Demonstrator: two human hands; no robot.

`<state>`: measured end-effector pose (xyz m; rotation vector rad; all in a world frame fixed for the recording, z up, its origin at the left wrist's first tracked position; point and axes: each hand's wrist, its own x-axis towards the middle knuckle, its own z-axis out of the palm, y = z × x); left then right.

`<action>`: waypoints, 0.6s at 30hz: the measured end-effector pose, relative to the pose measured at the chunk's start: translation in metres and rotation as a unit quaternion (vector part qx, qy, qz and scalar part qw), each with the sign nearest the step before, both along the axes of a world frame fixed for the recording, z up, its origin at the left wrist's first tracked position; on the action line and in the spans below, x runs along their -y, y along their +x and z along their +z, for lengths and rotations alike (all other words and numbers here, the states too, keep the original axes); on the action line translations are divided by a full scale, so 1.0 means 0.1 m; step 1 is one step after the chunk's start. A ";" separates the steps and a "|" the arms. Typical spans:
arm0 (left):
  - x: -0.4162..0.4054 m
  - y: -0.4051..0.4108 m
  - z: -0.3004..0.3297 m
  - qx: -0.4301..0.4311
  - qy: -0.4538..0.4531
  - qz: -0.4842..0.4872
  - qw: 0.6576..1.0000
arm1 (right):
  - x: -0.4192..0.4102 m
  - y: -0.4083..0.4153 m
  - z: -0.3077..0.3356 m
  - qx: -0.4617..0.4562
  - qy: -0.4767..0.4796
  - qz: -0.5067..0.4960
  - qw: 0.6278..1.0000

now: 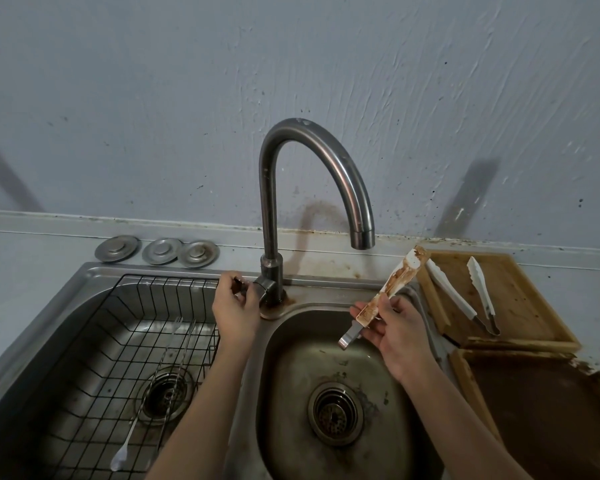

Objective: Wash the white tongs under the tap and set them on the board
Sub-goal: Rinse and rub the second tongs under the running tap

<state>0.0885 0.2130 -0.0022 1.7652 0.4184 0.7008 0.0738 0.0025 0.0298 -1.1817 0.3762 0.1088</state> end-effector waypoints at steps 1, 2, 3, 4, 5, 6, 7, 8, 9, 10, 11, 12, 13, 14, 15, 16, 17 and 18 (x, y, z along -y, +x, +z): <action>0.00 0.00 0.00 0.002 -0.003 -0.002 1.000 | 0.00 0.00 0.00 0.000 0.002 0.000 1.000; 0.01 0.00 0.00 0.005 -0.007 -0.003 1.000 | 0.01 0.00 0.00 0.000 0.002 0.000 1.000; 0.01 0.00 0.00 0.006 -0.009 -0.003 1.000 | 0.01 0.00 0.00 0.001 0.001 0.001 1.000; 0.01 0.00 -0.01 0.007 -0.008 -0.001 1.000 | 0.01 0.00 0.00 0.001 0.002 0.000 1.000; 0.01 0.00 -0.01 0.007 -0.006 0.002 1.000 | 0.01 0.00 0.00 0.001 0.004 0.000 1.000; 0.00 0.00 -0.02 0.008 -0.005 0.005 1.000 | 0.00 0.00 0.00 0.002 0.006 0.000 1.000; 0.00 0.00 -0.03 0.008 -0.005 0.006 1.000 | 0.00 0.00 0.00 0.003 0.007 0.000 1.000; 0.00 0.00 -0.04 0.009 -0.007 0.005 1.000 | 0.01 0.00 0.00 0.004 0.007 0.000 1.000; 0.00 0.01 -0.05 0.011 -0.008 0.006 1.000 | 0.01 0.00 0.00 0.003 0.007 0.001 1.000; 0.00 0.01 -0.05 0.014 -0.011 0.006 1.000 | 0.01 0.00 -0.01 0.003 0.007 0.002 1.000; 0.01 0.01 -0.05 0.018 -0.012 0.007 1.000 | 0.01 0.00 -0.01 0.004 0.008 0.002 1.000; 0.00 0.02 -0.07 0.020 -0.015 0.009 1.000 | 0.01 0.00 -0.02 0.005 0.007 0.002 1.000; 0.00 0.03 -0.08 0.020 -0.020 0.009 1.000 | 0.01 0.01 -0.03 0.006 0.005 0.002 1.000; -0.01 0.03 -0.10 0.015 -0.032 0.005 0.999 | 0.01 0.01 -0.03 0.008 0.004 0.001 1.000; -0.03 0.04 -0.13 0.007 -0.050 -0.001 0.999 | 0.01 0.01 -0.04 0.009 0.000 0.000 1.000; -0.04 0.03 -0.15 -0.003 -0.077 -0.008 0.997 | 0.01 0.01 -0.04 0.010 -0.003 0.000 1.000; -0.04 0.01 -0.17 -0.012 -0.107 -0.013 0.994 | 0.00 0.02 -0.05 0.009 -0.005 -0.001 1.000; -0.02 -0.02 -0.19 -0.019 -0.137 -0.010 0.990 | 0.00 0.02 -0.05 0.009 -0.006 -0.001 1.000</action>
